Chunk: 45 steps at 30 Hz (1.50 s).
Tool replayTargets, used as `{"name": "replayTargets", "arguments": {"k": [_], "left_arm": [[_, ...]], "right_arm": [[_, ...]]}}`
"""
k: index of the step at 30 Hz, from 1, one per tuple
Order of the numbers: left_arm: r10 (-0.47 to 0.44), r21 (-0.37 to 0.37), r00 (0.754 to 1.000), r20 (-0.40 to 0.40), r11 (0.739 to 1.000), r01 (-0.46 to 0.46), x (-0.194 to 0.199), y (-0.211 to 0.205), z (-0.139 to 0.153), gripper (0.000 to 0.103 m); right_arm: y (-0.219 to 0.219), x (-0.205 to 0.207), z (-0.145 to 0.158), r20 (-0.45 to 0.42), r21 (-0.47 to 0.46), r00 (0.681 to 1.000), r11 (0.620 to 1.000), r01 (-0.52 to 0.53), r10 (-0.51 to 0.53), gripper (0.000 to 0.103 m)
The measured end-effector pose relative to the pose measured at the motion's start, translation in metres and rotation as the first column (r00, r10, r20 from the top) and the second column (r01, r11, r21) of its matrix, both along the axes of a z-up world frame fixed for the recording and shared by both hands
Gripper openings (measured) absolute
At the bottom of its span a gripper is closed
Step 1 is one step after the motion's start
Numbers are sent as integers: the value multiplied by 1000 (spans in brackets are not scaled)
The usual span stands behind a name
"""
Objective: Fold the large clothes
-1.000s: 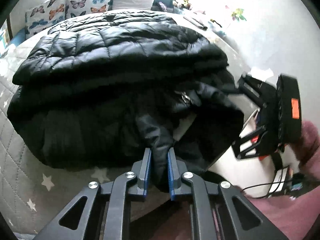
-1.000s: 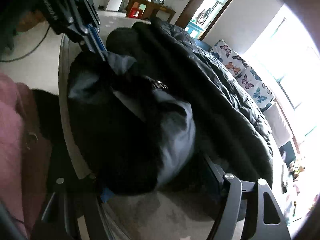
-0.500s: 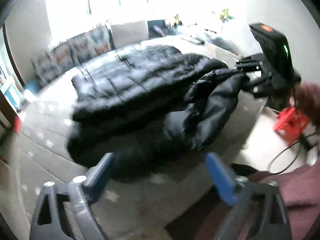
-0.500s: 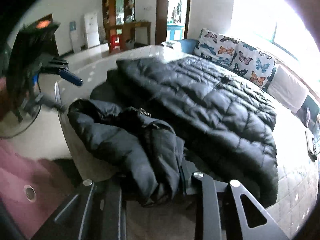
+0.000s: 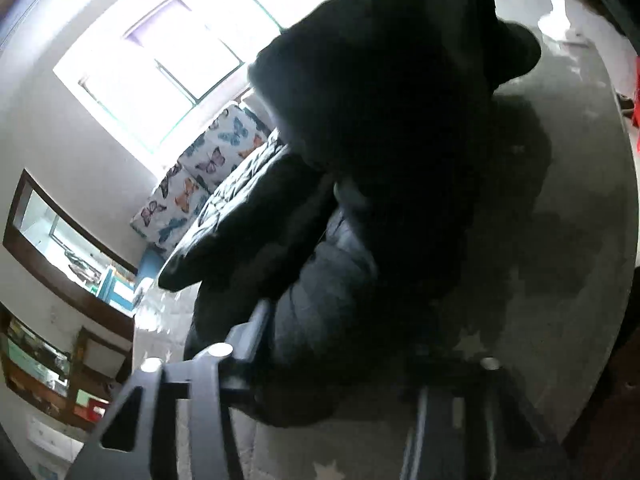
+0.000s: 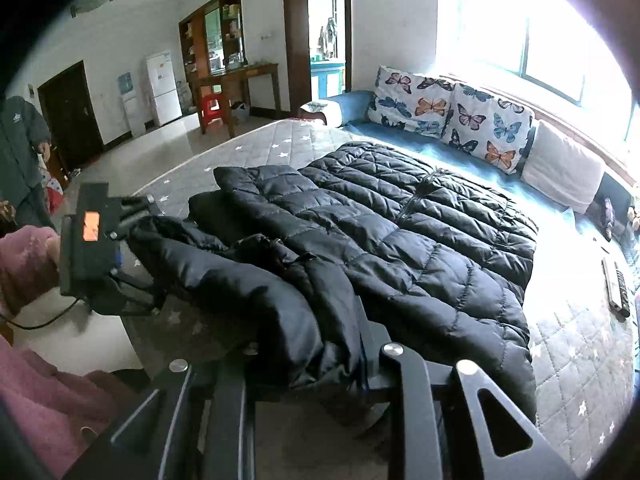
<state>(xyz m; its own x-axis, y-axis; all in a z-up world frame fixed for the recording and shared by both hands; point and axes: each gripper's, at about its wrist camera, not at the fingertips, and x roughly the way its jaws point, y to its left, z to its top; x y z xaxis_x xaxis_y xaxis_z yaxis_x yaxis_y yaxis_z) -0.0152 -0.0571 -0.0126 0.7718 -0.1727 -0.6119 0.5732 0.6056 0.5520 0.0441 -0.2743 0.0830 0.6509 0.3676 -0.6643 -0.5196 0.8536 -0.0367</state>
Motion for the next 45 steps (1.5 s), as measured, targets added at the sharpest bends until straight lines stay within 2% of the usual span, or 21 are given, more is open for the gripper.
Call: {"name": "replayTargets", "arguments": {"k": [2,7,10,15,19,24,35,45], "left_arm": [[8,-28,1000,-6,1000,-8,-3,5,3,34],[43,-142,999,-24,989,-46,-17,19,15,31],[29,-157,999,-18,987,-31,-37,22,21,31],[0,-185,998,-65,983,-12,-72,39,36,31],[30,-231,993,-117,971,-57,-88,52,47,31],[83,-275,986,-141,954,-120,-66,54,60,31],[119,-344,984,-134,925,-159,-20,52,116,31],[167,-379,982,-86,906,-187,76,36,159,31]], "right_arm": [[2,-11,-2,25,-12,1000,1000,3,-3,25],[-1,-34,2,52,16,999,1000,13,-14,23],[-1,-51,8,71,19,997,1000,10,-11,22],[3,-91,20,91,16,996,1000,-25,24,22],[10,-104,24,102,9,994,999,-39,38,22],[5,-80,32,128,31,992,999,-20,16,22],[1,-22,59,216,-1,976,1000,-27,26,22],[-9,76,77,229,-50,973,999,10,2,22]]}}
